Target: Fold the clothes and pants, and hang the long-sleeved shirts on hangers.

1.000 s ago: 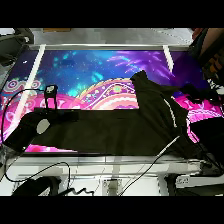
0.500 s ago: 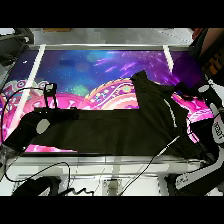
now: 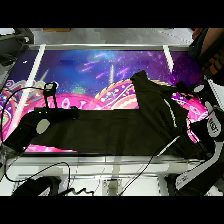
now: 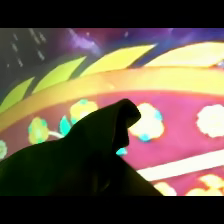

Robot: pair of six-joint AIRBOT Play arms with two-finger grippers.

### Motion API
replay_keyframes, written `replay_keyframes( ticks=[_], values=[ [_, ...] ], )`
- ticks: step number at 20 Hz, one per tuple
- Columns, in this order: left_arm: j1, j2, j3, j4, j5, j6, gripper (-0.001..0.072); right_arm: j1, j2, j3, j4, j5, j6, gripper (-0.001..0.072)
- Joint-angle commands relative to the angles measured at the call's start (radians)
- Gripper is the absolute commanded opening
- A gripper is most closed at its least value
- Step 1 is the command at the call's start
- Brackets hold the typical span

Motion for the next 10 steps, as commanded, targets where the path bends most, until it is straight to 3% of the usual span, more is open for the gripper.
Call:
replay_keyframes(
  ticks=[1,5,10],
  values=[
    [0.000,0.000,0.000,0.019,0.008,0.010,0.0562,0.001,-0.005,0.027,-0.005,0.051,-0.008,0.0037],
    [0.001,0.003,0.000,0.188,0.008,0.033,0.0561,0.001,0.040,0.147,-0.014,0.206,-0.085,0.0036],
    [0.001,0.003,0.000,0.187,0.008,0.033,0.0561,0.001,0.192,0.291,-0.032,0.328,-0.157,0.0035]
  ],
)
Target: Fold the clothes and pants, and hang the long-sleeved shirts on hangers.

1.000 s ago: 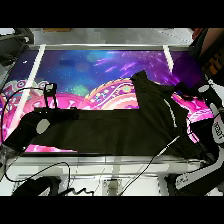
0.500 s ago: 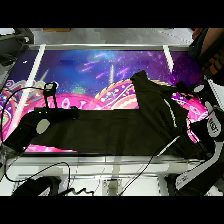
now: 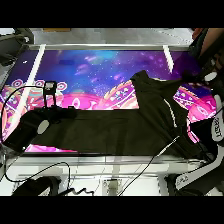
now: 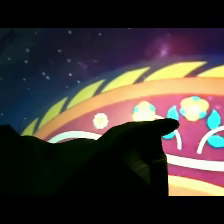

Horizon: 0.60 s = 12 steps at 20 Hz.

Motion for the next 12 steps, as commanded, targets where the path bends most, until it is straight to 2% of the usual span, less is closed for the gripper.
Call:
replay_keyframes(
  ticks=[1,7,12],
  values=[
    [0.000,0.001,0.000,0.026,0.001,0.003,0.0561,0.004,0.108,0.092,-0.007,0.088,-0.053,0.0035],
    [0.000,0.054,0.030,0.016,0.001,-0.001,0.0561,0.154,0.228,0.236,-0.007,0.092,-0.078,0.0035],
    [0.000,0.228,0.045,0.016,0.011,0.000,0.0561,0.386,0.227,0.306,-0.008,0.046,-0.078,0.0035]
  ],
)
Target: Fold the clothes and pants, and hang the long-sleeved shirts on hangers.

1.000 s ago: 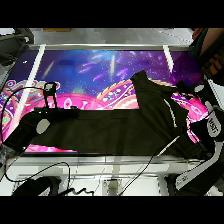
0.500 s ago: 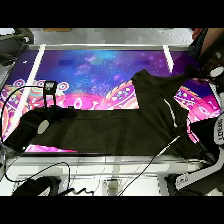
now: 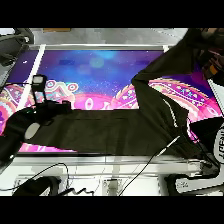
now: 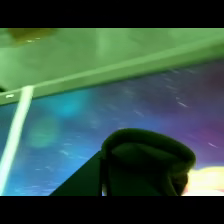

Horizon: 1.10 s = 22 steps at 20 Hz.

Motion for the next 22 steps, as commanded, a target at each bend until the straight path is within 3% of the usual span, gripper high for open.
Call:
replay_keyframes(
  ticks=[1,9,15,16,17,18,19,20,22],
  values=[
    [0.000,0.129,0.008,0.000,0.006,0.001,0.0561,0.181,0.005,0.036,0.000,-0.032,-0.004,0.0035],
    [0.000,0.367,0.006,0.045,0.006,0.001,0.0561,0.718,-0.146,0.036,-0.056,-0.312,-0.004,0.0034],
    [0.001,0.422,0.006,0.085,0.005,0.001,0.0561,0.806,-0.269,0.035,-0.064,-0.326,-0.004,0.0038],
    [0.001,0.419,0.005,0.085,0.005,0.001,0.0561,0.793,-0.274,0.034,-0.076,-0.319,-0.005,0.0136],
    [0.001,0.410,0.003,0.085,0.004,0.001,0.0560,0.776,-0.274,0.030,-0.089,-0.315,-0.005,0.0352],
    [0.002,0.400,0.003,0.085,-0.008,0.001,0.0548,0.751,-0.273,0.030,-0.108,-0.301,-0.005,0.0410],
    [0.005,0.377,0.003,0.085,-0.036,0.000,0.0466,0.721,-0.272,0.030,-0.114,-0.278,-0.004,0.0410],
    [0.008,0.344,0.003,0.084,-0.075,0.000,0.0433,0.683,-0.270,0.031,-0.114,-0.240,-0.004,0.0411],
    [0.007,0.260,0.002,0.074,-0.157,-0.007,0.0435,0.603,-0.264,0.031,-0.114,-0.113,-0.004,0.0412]
  ],
)
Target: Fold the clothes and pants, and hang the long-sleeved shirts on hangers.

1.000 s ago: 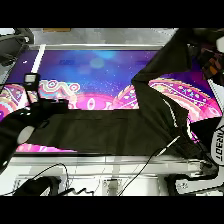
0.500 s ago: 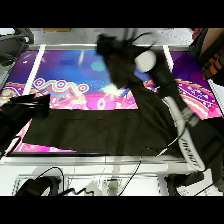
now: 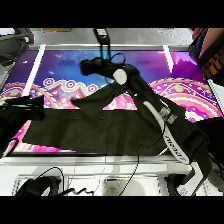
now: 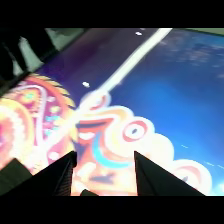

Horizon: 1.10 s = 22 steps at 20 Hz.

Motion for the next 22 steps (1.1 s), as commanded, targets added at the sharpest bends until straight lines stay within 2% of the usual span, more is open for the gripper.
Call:
replay_keyframes(
  ticks=[1,3,4,5,7,8,10,14,18,22],
  values=[
    [0.003,-0.127,-0.001,-0.023,-0.114,-0.024,0.0444,-0.123,0.005,0.000,-0.012,0.200,0.002,0.0412],
    [0.003,-0.250,-0.002,-0.079,-0.117,-0.053,0.0454,-0.219,0.014,0.000,-0.021,0.351,0.001,0.0412],
    [0.003,-0.323,-0.002,-0.137,-0.116,-0.051,0.0567,-0.273,0.016,0.000,-0.024,0.432,0.001,0.0411],
    [0.003,-0.393,-0.002,-0.199,-0.116,-0.042,0.0589,-0.328,0.017,0.000,-0.024,0.513,-0.001,0.0408],
    [0.002,-0.528,-0.002,-0.345,-0.107,0.077,0.0589,-0.429,0.017,0.000,-0.022,0.666,-0.042,0.0324],
    [0.003,-0.598,-0.002,-0.391,-0.091,0.130,0.0578,-0.475,0.017,0.000,-0.021,0.733,-0.077,0.0324],
    [0.012,-0.712,-0.002,-0.451,-0.043,0.140,0.0578,-0.564,0.018,0.000,-0.014,0.861,-0.139,0.0324],
    [0.076,-0.847,-0.002,-0.740,0.058,0.245,0.0581,-0.739,0.045,-0.002,0.102,0.890,-0.147,0.0324],
    [0.111,-0.906,-0.002,-0.889,0.215,0.244,0.0583,-0.861,0.093,-0.002,0.154,0.867,-0.158,0.0324],
    [0.104,-0.975,0.000,-0.970,0.267,0.245,0.0582,-0.928,0.109,-0.002,0.157,0.871,-0.158,0.0324]
  ],
)
